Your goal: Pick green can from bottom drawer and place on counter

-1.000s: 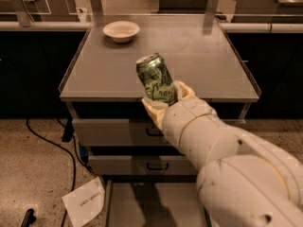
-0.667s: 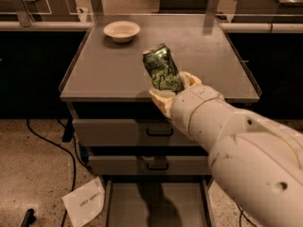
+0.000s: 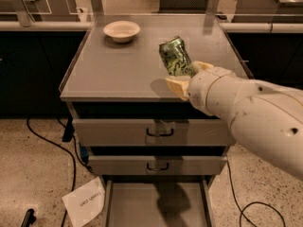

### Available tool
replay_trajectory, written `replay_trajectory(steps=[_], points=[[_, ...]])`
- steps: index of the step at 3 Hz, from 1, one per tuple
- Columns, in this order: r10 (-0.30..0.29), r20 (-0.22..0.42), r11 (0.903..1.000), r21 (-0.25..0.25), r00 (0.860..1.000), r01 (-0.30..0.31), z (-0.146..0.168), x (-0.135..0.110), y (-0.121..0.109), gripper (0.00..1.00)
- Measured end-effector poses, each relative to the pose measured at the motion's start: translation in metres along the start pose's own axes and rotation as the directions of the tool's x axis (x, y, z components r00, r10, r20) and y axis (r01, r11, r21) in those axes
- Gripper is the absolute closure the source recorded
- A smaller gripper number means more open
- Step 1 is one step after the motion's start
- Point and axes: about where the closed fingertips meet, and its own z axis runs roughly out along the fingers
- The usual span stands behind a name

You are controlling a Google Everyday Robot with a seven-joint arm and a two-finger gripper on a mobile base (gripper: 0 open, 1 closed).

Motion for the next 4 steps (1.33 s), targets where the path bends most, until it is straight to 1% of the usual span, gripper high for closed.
replay_trajectory(steps=[1,2,3,4], points=[[-0.002,-0.019,0.9994,-0.034,1.0,0.001,0.038,-0.005,-0.012,1.0],[-0.025,-0.006,0.9976,-0.064,1.0,0.024,0.05,-0.018,0.006,1.0],[-0.018,0.013,0.9953,-0.095,1.0,0.019,0.059,-0.02,0.017,1.0],[0.04,0.035,0.9944,-0.099,0.999,-0.037,0.102,-0.002,-0.032,1.0]])
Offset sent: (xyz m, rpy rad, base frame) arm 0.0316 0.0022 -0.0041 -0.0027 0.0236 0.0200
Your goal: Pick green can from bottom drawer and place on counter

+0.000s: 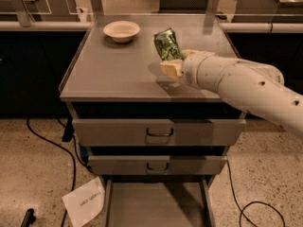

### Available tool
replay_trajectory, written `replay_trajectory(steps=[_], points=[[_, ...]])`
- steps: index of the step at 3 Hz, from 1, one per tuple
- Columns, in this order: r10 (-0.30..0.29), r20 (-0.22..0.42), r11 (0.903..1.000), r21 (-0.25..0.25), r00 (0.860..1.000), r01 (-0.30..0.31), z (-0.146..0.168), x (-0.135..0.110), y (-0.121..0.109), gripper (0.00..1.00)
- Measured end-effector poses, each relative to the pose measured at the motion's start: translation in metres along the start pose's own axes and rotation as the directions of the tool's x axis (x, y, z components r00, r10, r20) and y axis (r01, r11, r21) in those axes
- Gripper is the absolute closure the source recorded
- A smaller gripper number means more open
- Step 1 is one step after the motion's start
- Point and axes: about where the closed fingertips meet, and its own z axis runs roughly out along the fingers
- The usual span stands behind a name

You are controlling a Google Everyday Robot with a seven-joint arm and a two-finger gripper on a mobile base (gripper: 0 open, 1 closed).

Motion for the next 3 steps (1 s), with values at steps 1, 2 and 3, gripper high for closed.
replay_trajectory(steps=[1,2,3], points=[[0.009,0.007,1.0,0.001,1.0,-0.009,0.0038,-0.0008,-0.0048,1.0],[0.009,0.007,1.0,0.001,1.0,-0.009,0.0038,-0.0008,-0.0048,0.82],[0.009,0.007,1.0,0.001,1.0,-0.009,0.0038,-0.0008,-0.0048,0.59]])
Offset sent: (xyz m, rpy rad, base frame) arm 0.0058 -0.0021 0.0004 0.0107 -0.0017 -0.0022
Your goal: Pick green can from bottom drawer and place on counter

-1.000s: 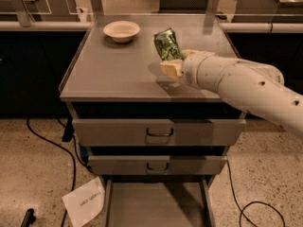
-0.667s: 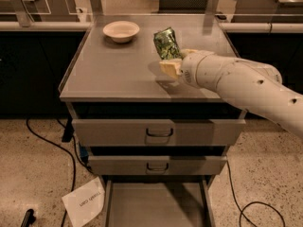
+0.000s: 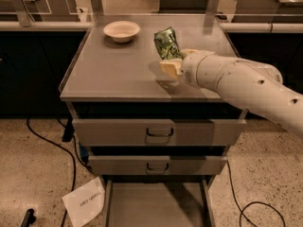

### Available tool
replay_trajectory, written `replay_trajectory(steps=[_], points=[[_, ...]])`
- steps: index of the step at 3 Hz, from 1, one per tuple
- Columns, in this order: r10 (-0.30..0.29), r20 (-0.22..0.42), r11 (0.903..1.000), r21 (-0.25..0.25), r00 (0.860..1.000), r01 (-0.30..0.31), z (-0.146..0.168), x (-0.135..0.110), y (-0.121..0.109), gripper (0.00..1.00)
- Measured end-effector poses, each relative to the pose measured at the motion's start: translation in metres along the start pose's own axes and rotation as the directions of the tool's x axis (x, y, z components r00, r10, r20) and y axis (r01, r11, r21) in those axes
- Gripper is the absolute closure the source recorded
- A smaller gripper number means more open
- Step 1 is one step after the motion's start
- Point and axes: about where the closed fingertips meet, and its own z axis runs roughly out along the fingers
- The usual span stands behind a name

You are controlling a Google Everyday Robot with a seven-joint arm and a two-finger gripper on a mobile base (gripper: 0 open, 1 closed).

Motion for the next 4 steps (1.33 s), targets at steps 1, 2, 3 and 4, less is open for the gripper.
replay_trajectory(steps=[1,2,3,4], points=[[0.0,0.0,1.0,0.0,1.0,0.0,0.0,0.0,0.0001,0.36],[0.0,0.0,1.0,0.0,1.0,0.0,0.0,-0.0001,0.0001,0.13],[0.0,0.0,1.0,0.0,1.0,0.0,0.0,-0.0001,0.0002,0.0],[0.0,0.0,1.0,0.0,1.0,0.0,0.0,-0.0001,0.0002,0.0]])
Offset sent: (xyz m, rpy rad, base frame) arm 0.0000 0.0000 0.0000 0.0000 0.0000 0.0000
